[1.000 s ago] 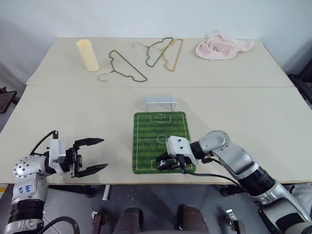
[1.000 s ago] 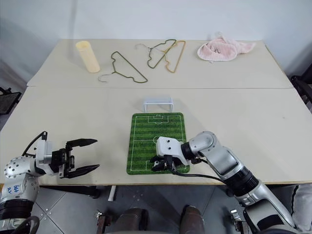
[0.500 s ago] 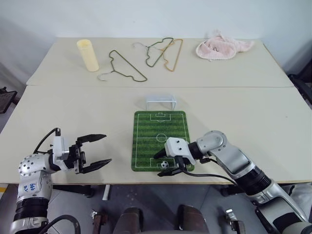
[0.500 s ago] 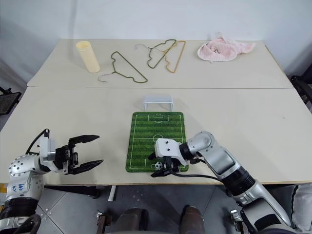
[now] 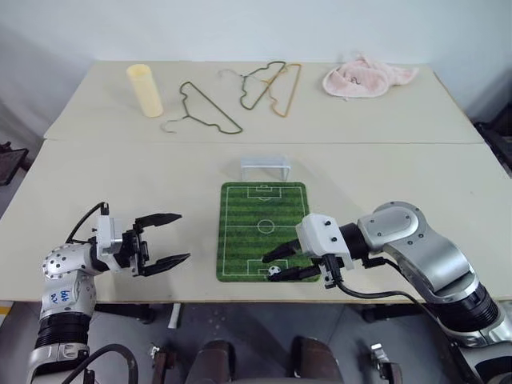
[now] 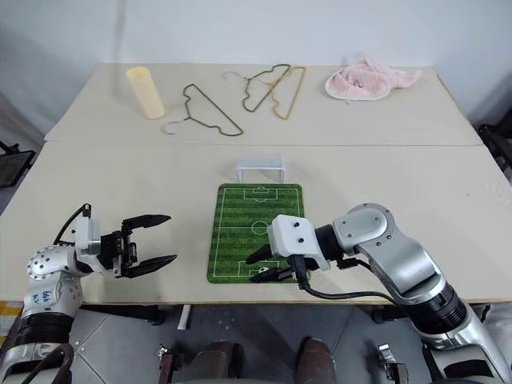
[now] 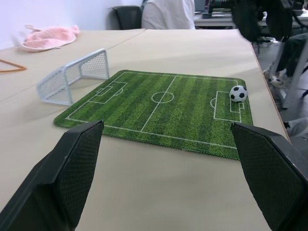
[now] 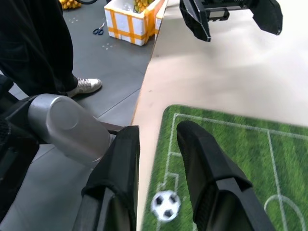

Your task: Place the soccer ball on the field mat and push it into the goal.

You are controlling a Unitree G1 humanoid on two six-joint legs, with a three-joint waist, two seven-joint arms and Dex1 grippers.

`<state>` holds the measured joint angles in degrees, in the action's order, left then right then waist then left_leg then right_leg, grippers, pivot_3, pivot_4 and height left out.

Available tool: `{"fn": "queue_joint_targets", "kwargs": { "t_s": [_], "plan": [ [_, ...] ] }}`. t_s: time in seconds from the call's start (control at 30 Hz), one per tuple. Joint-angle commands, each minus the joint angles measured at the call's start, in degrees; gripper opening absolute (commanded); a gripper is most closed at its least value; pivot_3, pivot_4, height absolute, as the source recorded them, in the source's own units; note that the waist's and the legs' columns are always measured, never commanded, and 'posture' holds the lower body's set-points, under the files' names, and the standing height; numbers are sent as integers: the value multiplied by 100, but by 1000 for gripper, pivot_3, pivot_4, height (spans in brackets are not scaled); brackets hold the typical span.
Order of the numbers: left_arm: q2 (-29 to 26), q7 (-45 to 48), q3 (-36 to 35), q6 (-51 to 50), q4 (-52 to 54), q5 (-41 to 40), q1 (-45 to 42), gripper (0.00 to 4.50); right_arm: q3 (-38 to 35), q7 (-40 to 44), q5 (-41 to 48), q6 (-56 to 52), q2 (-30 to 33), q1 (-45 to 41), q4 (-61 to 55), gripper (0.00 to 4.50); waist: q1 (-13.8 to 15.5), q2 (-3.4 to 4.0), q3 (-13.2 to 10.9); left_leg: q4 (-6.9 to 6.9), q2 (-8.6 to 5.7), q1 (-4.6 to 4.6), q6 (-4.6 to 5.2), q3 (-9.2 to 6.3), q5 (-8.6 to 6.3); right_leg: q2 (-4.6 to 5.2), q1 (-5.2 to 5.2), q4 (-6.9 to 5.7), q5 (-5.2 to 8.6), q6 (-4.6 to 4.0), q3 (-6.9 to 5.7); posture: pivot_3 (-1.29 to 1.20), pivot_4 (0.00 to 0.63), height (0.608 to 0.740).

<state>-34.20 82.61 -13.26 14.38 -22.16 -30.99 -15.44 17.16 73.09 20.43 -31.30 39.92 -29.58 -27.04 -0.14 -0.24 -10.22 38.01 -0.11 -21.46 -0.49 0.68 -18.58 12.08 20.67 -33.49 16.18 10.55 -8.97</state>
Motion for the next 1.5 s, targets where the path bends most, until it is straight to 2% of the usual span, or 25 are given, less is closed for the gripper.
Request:
{"fn": "queue_joint_targets", "kwargs": {
  "t_s": [0.03, 0.1, 0.13, 0.5, 0.7, 0.9, 1.1, 1.27, 1.43, 1.5],
  "plan": [
    [-48, 131, -31, 36, -55, -21, -79, 4500, -43, 76, -26, 269, 439, 661, -272, 838, 6, -2, -1, -1, 1, 1, 0, -2, -3, 0, -1, 0, 0, 0, -3, 0, 150, 740],
    [-39, 162, -5, 44, -93, -13, -110, 4500, 82, 4, -165, 431, 415, 744, -101, 180, -18, -3, -2, -1, 1, 1, 3, 5, -5, 0, 0, 3, 0, 0, 0, 0, 150, 740],
    [-30, 163, 10, 41, -99, -6, -123, 4500, 163, -33, -250, 519, 362, 754, 27, 28, -25, -3, -1, 0, 2, 2, 2, 7, -5, 0, 0, 3, 0, 0, 1, 0, 150, 740],
    [-103, 157, -19, -9, 28, -27, -19, 4500, 675, -186, -719, 1047, -198, 716, 999, 28, -4, -3, -2, 2, 3, 8, 2, 7, -5, 0, -4, 1, 0, 0, 1, 0, 150, 740],
    [-149, 116, -52, -10, 89, -37, 43, 4500, 639, -356, -968, 1371, -577, 364, 1743, 28, -12, -2, -2, 4, 3, 8, 2, 9, -5, 0, -3, 0, 0, 0, 2, 0, 150, 740],
    [-119, 49, -23, 37, -48, 13, -175, 4500, -39, -935, -1086, 1580, -774, -699, 2750, 28, -24, -1, -3, 5, 4, 8, 1, 9, -4, 0, -1, -4, 0, -1, 3, 0, 150, 740],
    [-63, 57, 25, 176, -369, 109, -501, 4500, -702, -1400, -948, 1351, -788, -1106, 2809, 28, -7, 0, -3, 0, 3, 6, 0, 5, -6, 0, 0, -2, 0, -1, -9, 0, 150, 740],
    [-1, 10, 66, 199, -675, 219, -843, 4500, -1244, -1668, -675, 864, -568, -862, 2196, 28, -11, 0, -3, -3, 3, 3, 1, 10, -8, 0, 4, 0, 0, -1, -11, 0, 150, 740],
    [-40, -494, 18, -187, -1024, 378, -1108, 4500, -1813, -1543, -326, 496, -68, -15, 1812, 28, -1, -1, -3, -3, 3, 3, 3, 12, -9, 0, 3, 1, 0, -1, -10, 0, 150, 740],
    [-36, -623, -14, -281, -1118, 388, -1178, 4500, -2038, -1321, -161, 435, 222, 458, 1856, 412, 32, -3, -4, -3, 3, 3, 5, 12, -10, 0, 0, 4, 0, -1, -11, 0, 150, 740]
  ]
}}
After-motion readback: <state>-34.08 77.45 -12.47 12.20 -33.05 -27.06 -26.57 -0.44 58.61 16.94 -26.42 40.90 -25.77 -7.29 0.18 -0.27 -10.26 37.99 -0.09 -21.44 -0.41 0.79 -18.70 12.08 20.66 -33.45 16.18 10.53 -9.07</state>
